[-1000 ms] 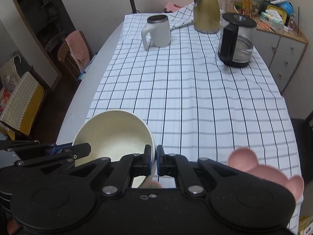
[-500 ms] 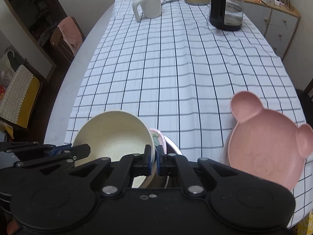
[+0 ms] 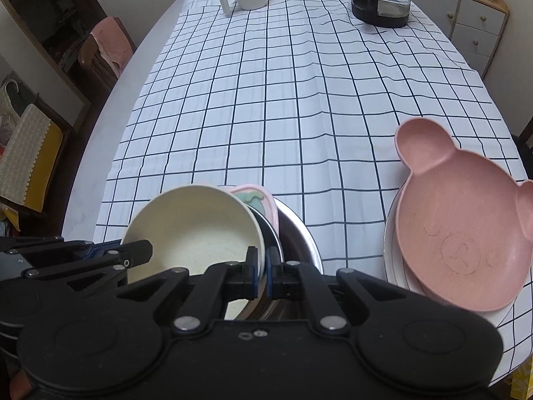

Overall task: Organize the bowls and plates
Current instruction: 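Lift the cream bowl and carry it to the steel bowl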

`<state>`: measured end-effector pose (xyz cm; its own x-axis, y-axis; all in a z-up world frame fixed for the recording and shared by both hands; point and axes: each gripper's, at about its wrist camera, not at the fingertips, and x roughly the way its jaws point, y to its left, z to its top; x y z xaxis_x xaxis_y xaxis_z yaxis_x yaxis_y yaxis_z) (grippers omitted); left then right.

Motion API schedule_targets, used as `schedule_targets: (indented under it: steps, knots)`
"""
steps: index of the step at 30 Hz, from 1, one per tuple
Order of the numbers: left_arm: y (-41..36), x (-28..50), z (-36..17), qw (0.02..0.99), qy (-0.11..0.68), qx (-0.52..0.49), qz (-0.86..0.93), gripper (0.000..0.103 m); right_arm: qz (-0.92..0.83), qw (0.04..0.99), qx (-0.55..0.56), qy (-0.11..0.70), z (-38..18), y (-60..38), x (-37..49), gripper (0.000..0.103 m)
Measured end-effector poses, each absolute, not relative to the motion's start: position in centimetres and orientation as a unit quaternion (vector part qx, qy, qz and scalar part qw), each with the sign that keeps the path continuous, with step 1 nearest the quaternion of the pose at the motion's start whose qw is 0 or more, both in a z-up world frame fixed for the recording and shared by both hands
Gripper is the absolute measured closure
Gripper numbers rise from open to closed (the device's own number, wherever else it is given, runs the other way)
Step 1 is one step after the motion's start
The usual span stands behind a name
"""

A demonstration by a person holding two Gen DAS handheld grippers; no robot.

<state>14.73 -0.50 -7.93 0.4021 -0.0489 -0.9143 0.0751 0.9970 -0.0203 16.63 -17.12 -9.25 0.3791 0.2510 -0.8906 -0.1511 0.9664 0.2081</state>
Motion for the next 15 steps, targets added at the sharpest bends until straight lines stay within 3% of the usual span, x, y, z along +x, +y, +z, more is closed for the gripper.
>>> schedule_targets:
  steps: [10, 15]
  knots:
    - [-0.24, 14.68, -8.50, 0.839, 0.543, 0.016, -0.041, 0.099, 0.124, 0.823, 0.053, 0.552, -9.87, -17.14, 16.83, 0.096]
    - [0.15, 14.54, -8.32, 0.841, 0.538, 0.007, -0.048, 0.099, 0.127, 0.822, 0.054, 0.552, -9.98, -17.05, 16.86, 0.089]
